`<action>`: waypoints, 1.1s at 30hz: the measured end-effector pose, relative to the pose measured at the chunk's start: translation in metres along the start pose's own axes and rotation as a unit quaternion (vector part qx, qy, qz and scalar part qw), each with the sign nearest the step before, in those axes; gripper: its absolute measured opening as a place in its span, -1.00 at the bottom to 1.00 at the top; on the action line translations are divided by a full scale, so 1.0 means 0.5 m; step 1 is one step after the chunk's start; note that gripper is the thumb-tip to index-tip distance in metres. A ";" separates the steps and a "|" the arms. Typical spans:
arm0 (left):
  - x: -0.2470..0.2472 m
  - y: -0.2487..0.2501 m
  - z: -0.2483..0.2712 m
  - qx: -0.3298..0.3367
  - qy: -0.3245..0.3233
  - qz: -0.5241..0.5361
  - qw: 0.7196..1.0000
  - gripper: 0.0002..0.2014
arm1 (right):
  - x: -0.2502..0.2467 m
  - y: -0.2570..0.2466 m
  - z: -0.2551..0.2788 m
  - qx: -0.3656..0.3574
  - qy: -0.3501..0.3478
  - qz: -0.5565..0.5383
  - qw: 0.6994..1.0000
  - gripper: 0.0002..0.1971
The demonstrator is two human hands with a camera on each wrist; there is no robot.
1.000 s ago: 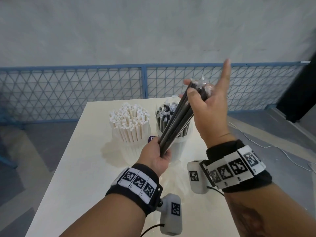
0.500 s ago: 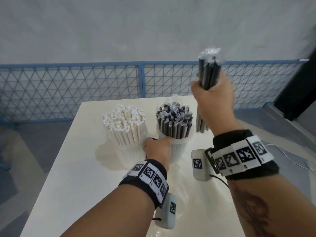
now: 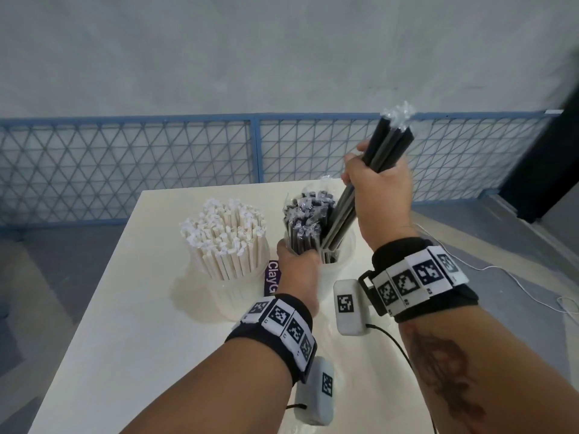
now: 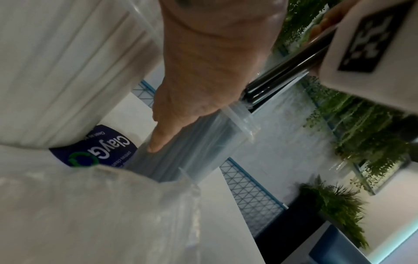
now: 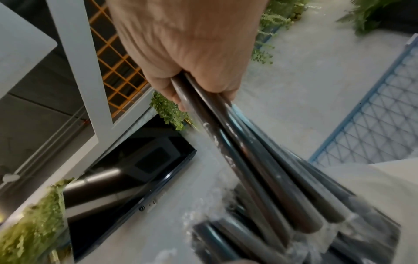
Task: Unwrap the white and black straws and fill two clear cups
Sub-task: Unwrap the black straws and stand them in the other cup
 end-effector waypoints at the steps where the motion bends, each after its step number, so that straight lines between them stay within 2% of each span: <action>1: 0.001 -0.001 -0.001 -0.005 0.008 0.001 1.000 -0.31 | -0.002 0.013 -0.001 0.006 0.002 0.008 1.000 -0.86; 5: 0.003 -0.005 -0.009 -0.030 0.037 0.020 0.999 -0.35 | -0.045 0.114 0.022 0.051 0.020 0.097 0.994 -0.84; 8: 0.021 0.001 0.000 -0.031 0.014 0.040 0.999 -0.44 | -0.082 0.193 0.062 0.093 0.010 0.167 0.981 -0.76; 10: 0.023 0.002 0.003 -0.031 0.014 0.040 0.999 -0.49 | -0.079 0.201 0.069 0.092 -0.018 0.203 0.975 -0.57; 11: 0.018 0.004 0.002 -0.031 0.021 0.038 0.999 -0.48 | -0.073 0.186 0.068 0.073 -0.031 0.209 0.975 -0.41; 13: 0.008 0.003 -0.005 -0.025 0.038 0.025 0.999 -0.50 | -0.053 0.104 0.058 -0.055 -0.039 0.225 0.972 -0.09; 14: 0.005 0.002 -0.010 -0.013 0.043 0.015 0.999 -0.53 | -0.038 0.049 0.058 -0.151 -0.044 0.238 0.959 -0.03; 15: 0.002 0.003 -0.015 0.000 0.048 0.007 0.999 -0.53 | -0.017 -0.003 0.062 -0.239 -0.058 0.258 0.934 -0.06; 16: 0.001 0.000 -0.020 0.006 0.051 0.003 0.999 -0.53 | 0.011 -0.038 0.064 -0.297 -0.084 0.294 0.904 -0.14; 17: 0.002 -0.002 -0.025 0.006 0.054 0.007 0.998 -0.53 | 0.041 -0.051 0.061 -0.321 -0.118 0.341 0.876 -0.23; 19: 0.002 -0.007 -0.033 0.001 0.060 0.007 0.998 -0.62 | 0.085 -0.007 0.034 -0.267 -0.193 0.435 0.838 -0.38; 20: 0.003 -0.006 -0.032 -0.004 0.055 0.004 0.998 -0.68 | 0.090 0.034 0.020 -0.212 -0.218 0.461 0.834 -0.41; 22: 0.011 0.000 -0.021 -0.006 0.034 -0.001 0.999 -0.85 | 0.079 0.106 0.009 -0.103 -0.245 0.464 0.845 -0.41; 23: 0.013 0.002 -0.015 -0.009 0.026 -0.001 1.000 -0.91 | 0.077 0.130 0.012 -0.079 -0.256 0.461 0.846 -0.43; 24: 0.013 0.006 -0.008 -0.011 0.023 0.007 1.000 -0.92 | 0.077 0.146 0.019 -0.075 -0.268 0.477 0.834 -0.45; 25: 0.010 0.007 -0.007 -0.018 0.024 0.021 0.999 -0.89 | 0.082 0.159 0.030 -0.081 -0.284 0.512 0.806 -0.47; 27: 0.008 0.002 -0.011 -0.046 0.031 0.076 0.996 -0.69 | 0.087 0.187 0.056 -0.087 -0.311 0.595 0.736 -0.42; 28: 0.007 -0.004 -0.017 -0.056 0.034 0.095 0.993 -0.60 | 0.085 0.196 0.064 -0.078 -0.316 0.621 0.713 -0.36; 29: 0.006 -0.005 -0.019 -0.055 0.031 0.099 0.993 -0.56 | 0.083 0.198 0.069 -0.067 -0.321 0.635 0.699 -0.28; 31: 0.004 0.000 -0.020 -0.027 0.023 0.070 0.997 -0.62 | 0.086 0.187 0.080 -0.057 -0.344 0.651 0.675 -0.19; 33: 0.006 -0.007 -0.019 -0.027 0.023 0.054 0.998 -0.73 | 0.091 0.141 0.083 -0.102 -0.338 0.657 0.666 -0.27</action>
Point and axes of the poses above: each hand's wrist, its own z-axis away from the middle knuckle, its own x-axis out of the palm, y = z × x, the point moved 9 cm from there along -z, towards the middle knuckle, and after that the axes turned 14 degrees about -z, right-handed, at the moved point
